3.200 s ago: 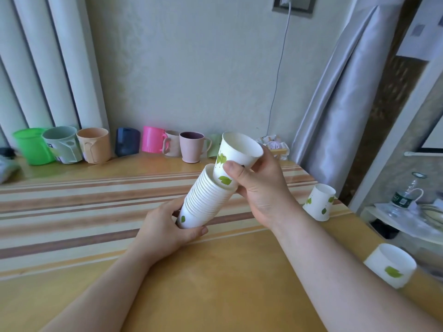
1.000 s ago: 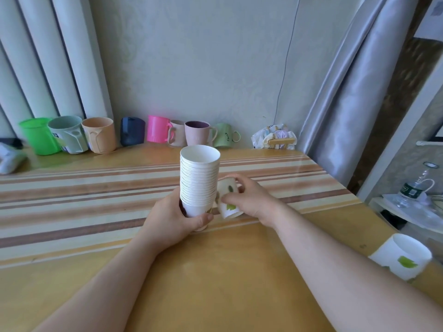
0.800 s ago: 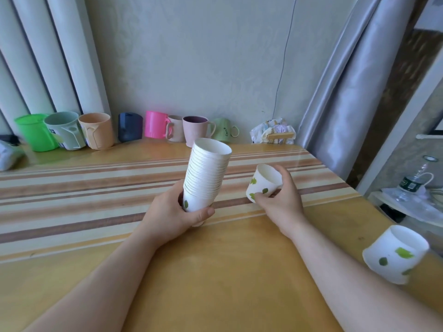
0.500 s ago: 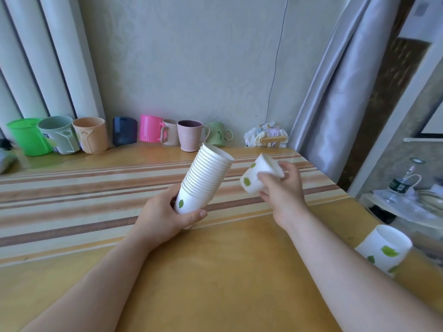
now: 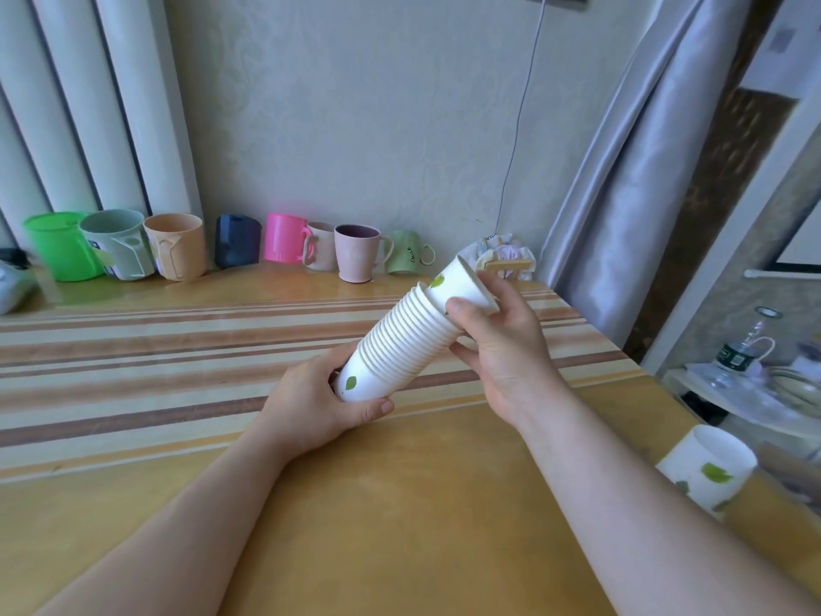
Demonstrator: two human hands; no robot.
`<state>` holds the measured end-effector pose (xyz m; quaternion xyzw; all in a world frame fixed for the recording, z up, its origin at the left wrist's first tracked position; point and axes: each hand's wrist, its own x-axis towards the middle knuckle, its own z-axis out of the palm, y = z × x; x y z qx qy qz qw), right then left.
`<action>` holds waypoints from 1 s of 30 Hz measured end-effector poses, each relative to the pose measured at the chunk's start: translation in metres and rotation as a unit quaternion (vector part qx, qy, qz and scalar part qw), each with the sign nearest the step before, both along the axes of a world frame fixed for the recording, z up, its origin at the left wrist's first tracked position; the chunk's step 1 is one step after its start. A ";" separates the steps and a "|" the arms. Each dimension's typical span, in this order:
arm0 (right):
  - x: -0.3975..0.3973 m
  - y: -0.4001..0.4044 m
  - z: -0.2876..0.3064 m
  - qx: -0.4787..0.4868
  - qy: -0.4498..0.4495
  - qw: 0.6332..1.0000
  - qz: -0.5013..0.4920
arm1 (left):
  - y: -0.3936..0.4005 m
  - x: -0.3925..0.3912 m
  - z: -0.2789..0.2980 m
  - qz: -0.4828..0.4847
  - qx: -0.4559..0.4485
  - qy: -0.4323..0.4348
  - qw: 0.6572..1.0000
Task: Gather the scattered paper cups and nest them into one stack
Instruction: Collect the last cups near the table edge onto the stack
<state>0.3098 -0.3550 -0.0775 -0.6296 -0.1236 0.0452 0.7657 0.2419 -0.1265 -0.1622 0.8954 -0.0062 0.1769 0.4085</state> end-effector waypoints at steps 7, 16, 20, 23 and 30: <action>-0.030 -0.015 -0.021 -0.127 -0.026 0.991 0.036 | -0.002 -0.002 -0.001 0.035 0.038 -0.008 0.999; -0.037 -0.140 -0.007 -0.573 -0.369 0.720 -0.130 | -0.039 -0.015 0.010 -0.049 0.122 -0.022 0.991; -0.037 -0.205 0.000 -0.739 -0.154 0.639 -0.148 | -0.058 -0.024 0.010 -0.101 0.124 -0.014 0.987; -0.042 -0.236 -0.020 -0.698 -0.049 0.707 -0.103 | -0.057 -0.025 0.011 -0.108 0.103 0.000 0.989; -0.047 -0.245 -0.040 -0.522 -0.051 0.843 -0.119 | -0.052 -0.031 0.011 -0.103 0.043 0.015 0.994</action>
